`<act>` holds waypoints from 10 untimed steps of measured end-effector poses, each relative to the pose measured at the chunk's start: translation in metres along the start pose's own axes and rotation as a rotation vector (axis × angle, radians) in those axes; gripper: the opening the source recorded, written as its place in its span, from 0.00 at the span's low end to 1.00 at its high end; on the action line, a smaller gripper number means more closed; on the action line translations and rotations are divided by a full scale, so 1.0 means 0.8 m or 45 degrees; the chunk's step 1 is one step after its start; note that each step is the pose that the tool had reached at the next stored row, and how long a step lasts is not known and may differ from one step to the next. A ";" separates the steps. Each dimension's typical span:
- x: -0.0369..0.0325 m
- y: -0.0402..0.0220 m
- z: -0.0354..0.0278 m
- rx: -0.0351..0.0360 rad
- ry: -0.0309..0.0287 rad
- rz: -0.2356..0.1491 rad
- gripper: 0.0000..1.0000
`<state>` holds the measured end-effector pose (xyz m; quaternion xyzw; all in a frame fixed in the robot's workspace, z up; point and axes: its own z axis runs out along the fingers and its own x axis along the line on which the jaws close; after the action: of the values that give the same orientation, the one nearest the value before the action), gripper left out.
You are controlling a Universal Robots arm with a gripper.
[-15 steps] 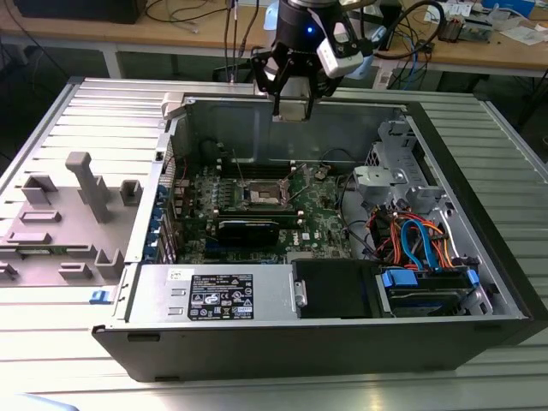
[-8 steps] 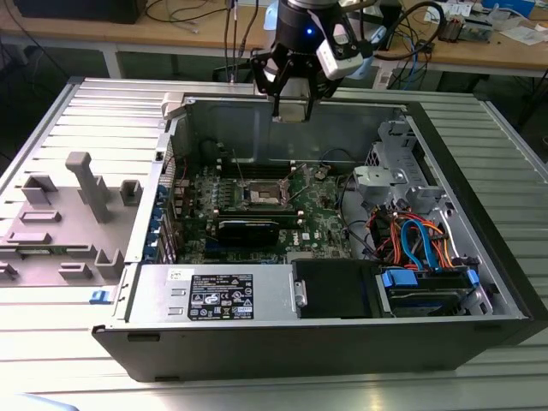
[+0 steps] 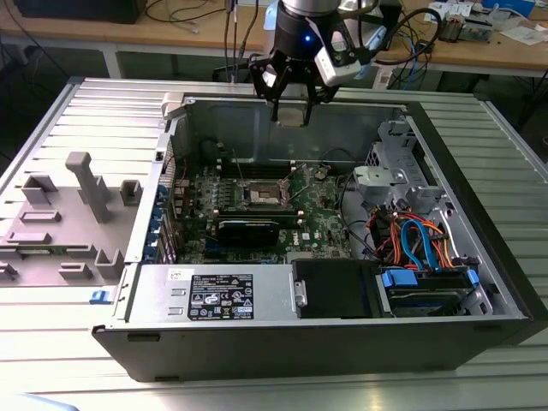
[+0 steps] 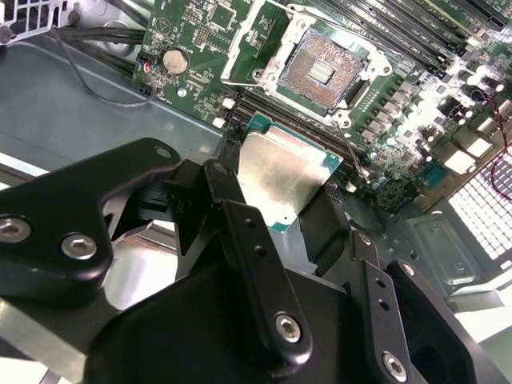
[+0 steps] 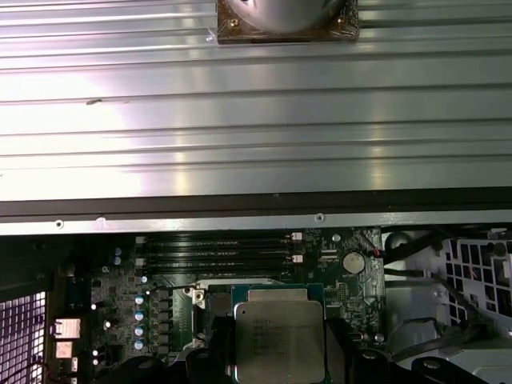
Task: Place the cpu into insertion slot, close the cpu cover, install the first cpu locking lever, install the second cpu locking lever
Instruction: 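Place the cpu into insertion slot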
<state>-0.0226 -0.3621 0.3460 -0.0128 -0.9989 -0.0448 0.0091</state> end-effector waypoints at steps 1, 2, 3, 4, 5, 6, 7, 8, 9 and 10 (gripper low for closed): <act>0.0000 -0.0001 0.0002 0.0000 0.0000 0.000 0.55; 0.0000 -0.0001 0.0004 0.0000 0.0001 0.000 0.55; 0.0000 -0.0002 0.0006 0.0000 0.0000 0.000 0.55; 0.0000 -0.0003 0.0009 0.0001 0.0000 0.000 0.55; 0.0000 -0.0003 0.0011 0.0001 0.0000 0.000 0.55; 0.0000 -0.0004 0.0014 0.0000 0.0000 0.000 0.55; 0.0000 -0.0005 0.0016 0.0000 0.0000 0.000 0.55; 0.0000 -0.0006 0.0017 0.0001 0.0001 0.000 0.55; 0.0000 -0.0006 0.0019 0.0000 0.0001 0.000 0.55; 0.0000 -0.0007 0.0020 0.0001 0.0000 0.000 0.55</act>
<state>-0.0227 -0.3625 0.3444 -0.0128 -0.9989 -0.0448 0.0091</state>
